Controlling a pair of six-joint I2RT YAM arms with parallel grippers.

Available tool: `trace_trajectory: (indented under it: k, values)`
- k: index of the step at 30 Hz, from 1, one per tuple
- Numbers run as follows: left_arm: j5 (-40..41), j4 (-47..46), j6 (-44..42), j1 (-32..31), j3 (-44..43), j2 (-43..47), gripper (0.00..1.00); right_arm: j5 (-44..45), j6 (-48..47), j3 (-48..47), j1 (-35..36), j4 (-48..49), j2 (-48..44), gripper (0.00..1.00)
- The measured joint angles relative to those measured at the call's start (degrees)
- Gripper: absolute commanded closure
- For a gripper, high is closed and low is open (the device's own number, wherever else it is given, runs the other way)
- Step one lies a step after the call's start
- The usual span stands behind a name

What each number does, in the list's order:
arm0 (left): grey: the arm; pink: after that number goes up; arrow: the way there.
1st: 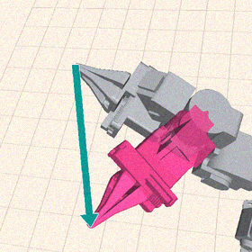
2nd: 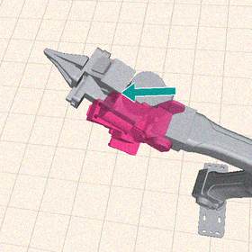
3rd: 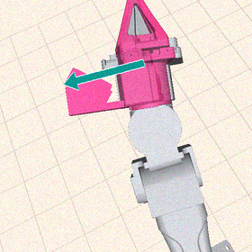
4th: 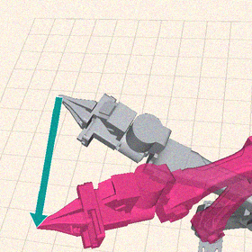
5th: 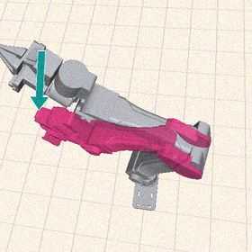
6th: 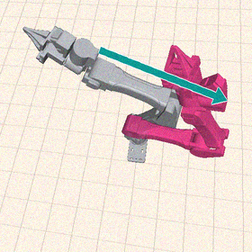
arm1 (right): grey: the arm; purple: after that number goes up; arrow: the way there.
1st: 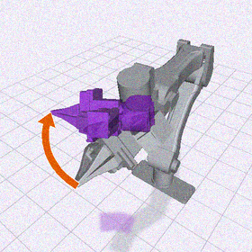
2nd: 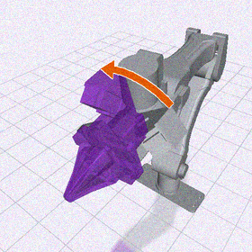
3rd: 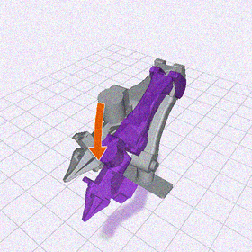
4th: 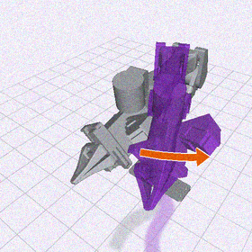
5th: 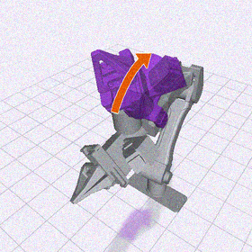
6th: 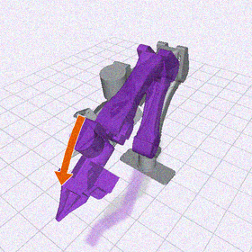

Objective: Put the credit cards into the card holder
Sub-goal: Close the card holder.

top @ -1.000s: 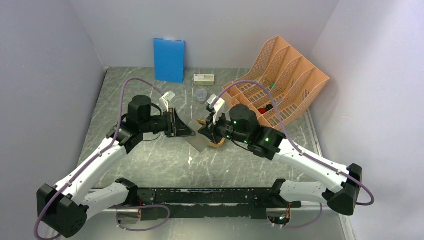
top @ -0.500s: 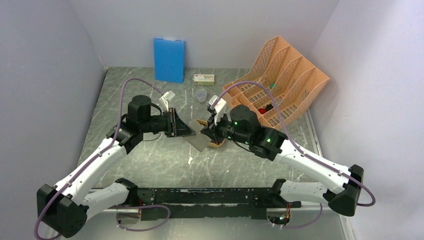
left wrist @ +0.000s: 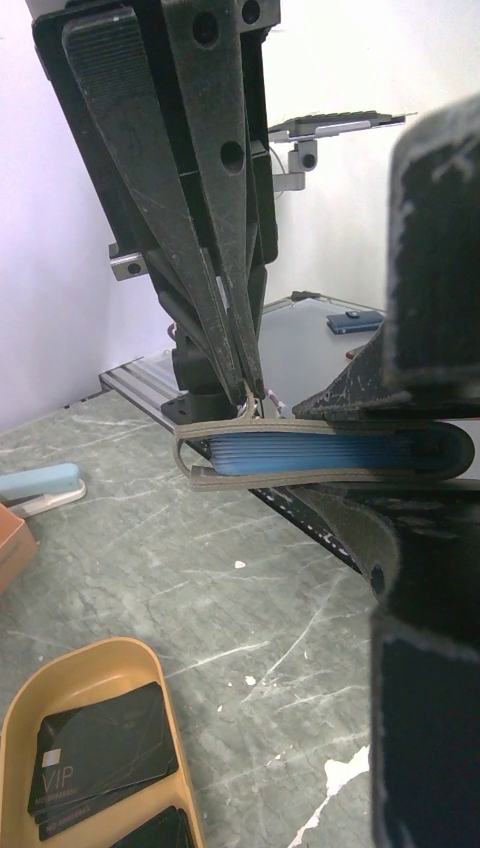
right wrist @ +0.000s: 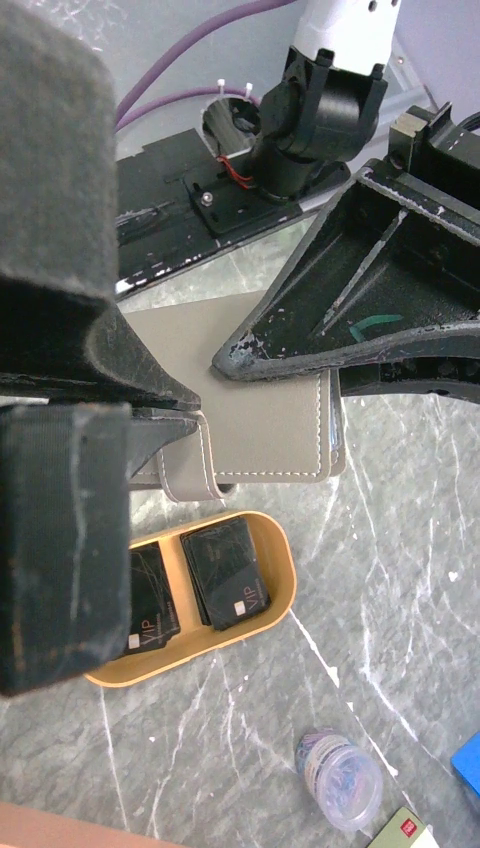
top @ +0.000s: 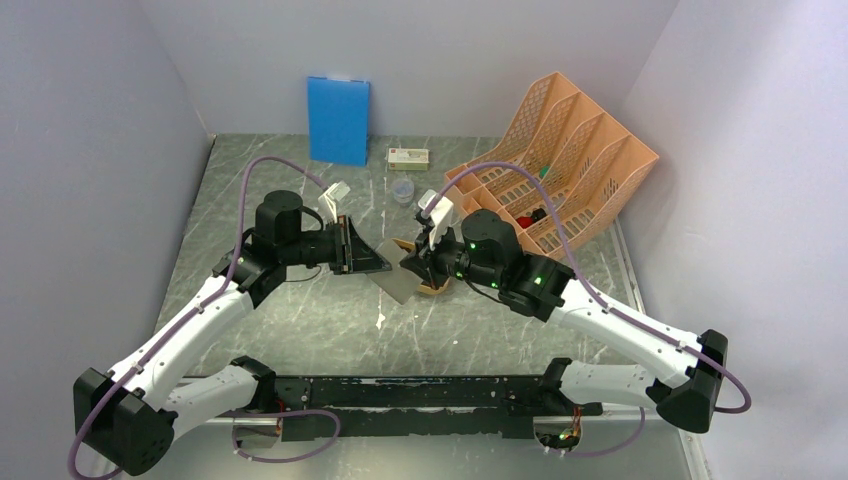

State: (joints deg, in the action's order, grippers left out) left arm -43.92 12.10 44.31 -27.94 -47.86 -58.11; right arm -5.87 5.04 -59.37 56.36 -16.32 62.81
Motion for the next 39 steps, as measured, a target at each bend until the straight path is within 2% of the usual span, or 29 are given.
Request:
trace_trajectory:
  k: [29, 39]
  values:
    - [-0.07, 0.17, 0.17, 0.00, 0.00, 0.00, 0.95, -1.18, 0.52, 0.00, -0.09, 0.59, 0.13, 1.00]
    - [-0.09, 0.07, 1.75, 0.00, 0.07, 0.00, 0.95, 1.33, -0.46, 0.00, 1.18, 0.66, 0.42, 1.00]
